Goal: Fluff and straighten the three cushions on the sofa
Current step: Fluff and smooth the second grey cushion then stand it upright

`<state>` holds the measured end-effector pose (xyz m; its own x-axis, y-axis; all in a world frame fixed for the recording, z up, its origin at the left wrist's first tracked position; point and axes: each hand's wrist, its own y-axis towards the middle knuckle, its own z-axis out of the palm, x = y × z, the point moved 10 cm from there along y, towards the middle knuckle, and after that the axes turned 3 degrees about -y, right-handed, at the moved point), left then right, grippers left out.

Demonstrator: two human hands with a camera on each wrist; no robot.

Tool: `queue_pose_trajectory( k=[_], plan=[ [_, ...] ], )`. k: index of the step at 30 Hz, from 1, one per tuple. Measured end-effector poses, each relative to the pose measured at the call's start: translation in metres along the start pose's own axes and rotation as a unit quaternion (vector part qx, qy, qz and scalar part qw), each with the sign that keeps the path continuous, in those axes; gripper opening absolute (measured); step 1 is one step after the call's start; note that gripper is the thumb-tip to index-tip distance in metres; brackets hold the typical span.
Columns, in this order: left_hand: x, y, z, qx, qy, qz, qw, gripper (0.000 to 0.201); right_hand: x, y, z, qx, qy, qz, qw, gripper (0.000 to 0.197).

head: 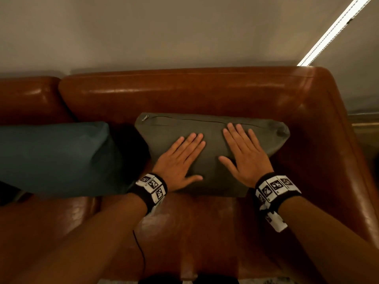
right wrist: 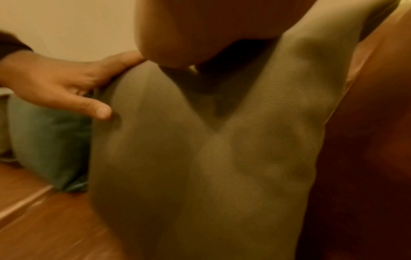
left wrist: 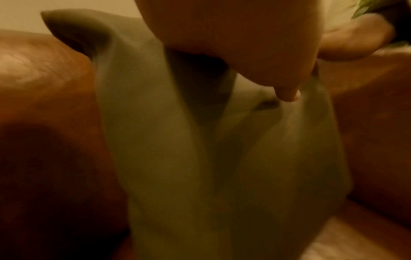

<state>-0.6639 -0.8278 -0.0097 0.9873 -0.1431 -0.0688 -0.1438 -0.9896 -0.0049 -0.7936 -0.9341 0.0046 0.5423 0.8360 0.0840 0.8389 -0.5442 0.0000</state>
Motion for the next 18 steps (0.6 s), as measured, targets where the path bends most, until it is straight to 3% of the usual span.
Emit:
queue_pose_trajectory(
  k=[3, 5, 8, 10, 12, 15, 18],
  plan=[
    [0.042, 0.004, -0.001, -0.019, 0.011, -0.036, 0.999, 0.111, -0.048, 0.007, 0.008, 0.013, -0.001, 0.066, 0.998, 0.086],
    [0.069, -0.003, -0.001, -0.023, 0.003, -0.096, 0.995, 0.118, -0.082, 0.003, 0.011, 0.041, 0.008, 0.106, 0.993, 0.096],
    [0.102, -0.031, 0.005, -0.031, -0.060, -0.224, 0.972, 0.129, -0.100, 0.002, 0.013, 0.061, -0.003, 0.100, 0.993, 0.104],
    [0.117, -0.058, 0.014, -0.058, -0.152, -0.324, 0.932, 0.136, -0.103, 0.008, 0.009, 0.062, -0.017, 0.105, 0.992, 0.108],
    [0.123, -0.085, 0.045, -0.063, -0.281, -0.390, 0.874, 0.144, -0.104, 0.014, 0.001, 0.061, -0.037, 0.119, 0.990, 0.117],
    [0.113, -0.099, 0.094, -0.028, -0.496, -0.397, 0.772, 0.159, -0.079, 0.031, -0.002, 0.101, -0.028, 0.065, 0.992, 0.133],
    [0.104, -0.091, 0.108, -0.018, -0.545, -0.378, 0.748, 0.166, -0.049, 0.050, 0.006, 0.139, 0.010, 0.028, 0.990, 0.144]
  ],
)
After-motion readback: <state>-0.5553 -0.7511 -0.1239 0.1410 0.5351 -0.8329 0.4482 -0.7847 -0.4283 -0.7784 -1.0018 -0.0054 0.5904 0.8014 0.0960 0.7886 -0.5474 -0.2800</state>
